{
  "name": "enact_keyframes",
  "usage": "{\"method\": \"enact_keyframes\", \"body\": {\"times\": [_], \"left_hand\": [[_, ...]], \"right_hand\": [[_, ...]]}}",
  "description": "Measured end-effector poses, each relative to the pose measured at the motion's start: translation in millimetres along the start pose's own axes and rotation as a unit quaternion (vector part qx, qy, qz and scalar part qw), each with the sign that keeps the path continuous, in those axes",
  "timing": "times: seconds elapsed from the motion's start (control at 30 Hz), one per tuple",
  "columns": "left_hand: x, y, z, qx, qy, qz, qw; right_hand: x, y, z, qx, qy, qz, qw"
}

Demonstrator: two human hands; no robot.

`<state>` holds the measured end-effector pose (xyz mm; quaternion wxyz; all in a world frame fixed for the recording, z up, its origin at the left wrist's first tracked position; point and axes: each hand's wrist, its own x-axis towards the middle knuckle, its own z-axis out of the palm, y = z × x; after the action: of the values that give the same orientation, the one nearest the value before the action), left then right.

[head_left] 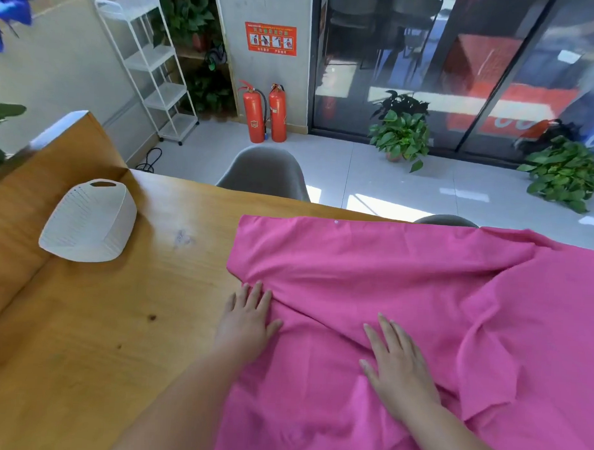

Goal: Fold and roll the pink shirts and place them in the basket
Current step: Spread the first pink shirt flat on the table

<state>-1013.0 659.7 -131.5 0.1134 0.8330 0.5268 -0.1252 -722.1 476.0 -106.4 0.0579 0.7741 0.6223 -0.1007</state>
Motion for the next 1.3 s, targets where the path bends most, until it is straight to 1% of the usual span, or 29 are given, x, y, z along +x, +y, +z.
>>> {"method": "enact_keyframes", "body": {"times": [0.1, 0.17, 0.27, 0.33, 0.4, 0.43, 0.5, 0.53, 0.63, 0.7, 0.77, 0.8, 0.87, 0.97, 1.03, 1.1, 1.17, 1.23, 1.3], "left_hand": [[26.8, -25.9, -23.8, 0.067, -0.017, -0.021, 0.997], [38.1, -35.4, -32.5, 0.087, -0.018, -0.031, 0.996], [26.3, -27.8, -36.3, 0.053, 0.048, -0.016, 0.997], [-0.9, -15.0, -20.9, 0.016, 0.075, 0.037, 0.996], [-30.2, -8.3, -2.0, 0.0, 0.032, 0.063, 0.998], [-36.1, -11.5, 4.2, 0.007, 0.016, 0.059, 0.998], [-25.2, -24.9, 7.4, 0.018, 0.027, 0.027, 0.999], [-13.3, -33.9, 3.2, 0.024, 0.031, 0.006, 0.999], [22.6, -60.6, -24.4, 0.072, 0.001, -0.042, 0.997], [28.7, -71.8, -35.9, 0.093, 0.006, -0.052, 0.994], [11.0, -72.5, -37.6, 0.072, 0.044, -0.037, 0.996], [-5.4, -68.5, -32.3, 0.055, 0.077, -0.018, 0.995], [-49.1, -54.7, -8.1, 0.01, 0.114, 0.041, 0.993], [-115.1, -47.6, 38.6, -0.018, 0.061, 0.121, 0.991], [-132.5, -66.4, 59.8, -0.007, 0.059, 0.137, 0.989], [-132.0, -89.1, 65.8, 0.013, 0.071, 0.113, 0.991], [-127.9, -104.7, 56.6, 0.02, 0.053, 0.056, 0.997], [-129.5, -107.6, 45.0, 0.021, 0.049, 0.003, 0.999], [-145.6, -95.6, 37.5, 0.009, 0.064, -0.028, 0.998]], "right_hand": [[-6.8, -11.6, 5.2, -0.004, 0.008, -0.013, 1.0], [-9.3, -19.6, 6.7, -0.011, 0.01, -0.016, 1.0], [-10.6, -31.0, 11.4, -0.018, 0.002, -0.008, 1.0], [-10.3, -38.2, 15.0, -0.013, -0.007, 0.0, 1.0], [-10.4, -44.7, 19.6, -0.007, -0.007, 0.007, 1.0], [-11.0, -47.5, 21.5, -0.01, -0.01, 0.007, 1.0], [-13.0, -52.1, 23.6, -0.021, -0.017, -0.001, 1.0], [-14.3, -53.9, 24.3, -0.023, -0.016, -0.004, 1.0], [-22.0, -62.0, 25.7, -0.024, -0.002, 0.002, 1.0], [-29.3, -68.2, 27.4, -0.027, 0.0, 0.007, 1.0], [-36.8, -74.3, 31.4, -0.017, -0.005, 0.015, 1.0], [-40.9, -78.0, 31.8, -0.008, -0.012, 0.019, 1.0], [-48.2, -83.8, 33.0, 0.006, -0.024, 0.026, 0.999], [-59.7, -87.9, 32.3, 0.019, -0.061, 0.028, 0.998], [-67.4, -89.1, 30.9, 0.022, -0.069, 0.02, 0.997], [-75.4, -88.2, 31.3, 0.019, -0.073, 0.01, 0.997], [-84.5, -86.5, 31.1, 0.023, -0.074, 0.006, 0.997], [-94.9, -86.6, 28.8, 0.021, -0.058, -0.001, 0.998], [-108.0, -86.2, 28.7, 0.008, -0.057, -0.002, 0.998]]}}
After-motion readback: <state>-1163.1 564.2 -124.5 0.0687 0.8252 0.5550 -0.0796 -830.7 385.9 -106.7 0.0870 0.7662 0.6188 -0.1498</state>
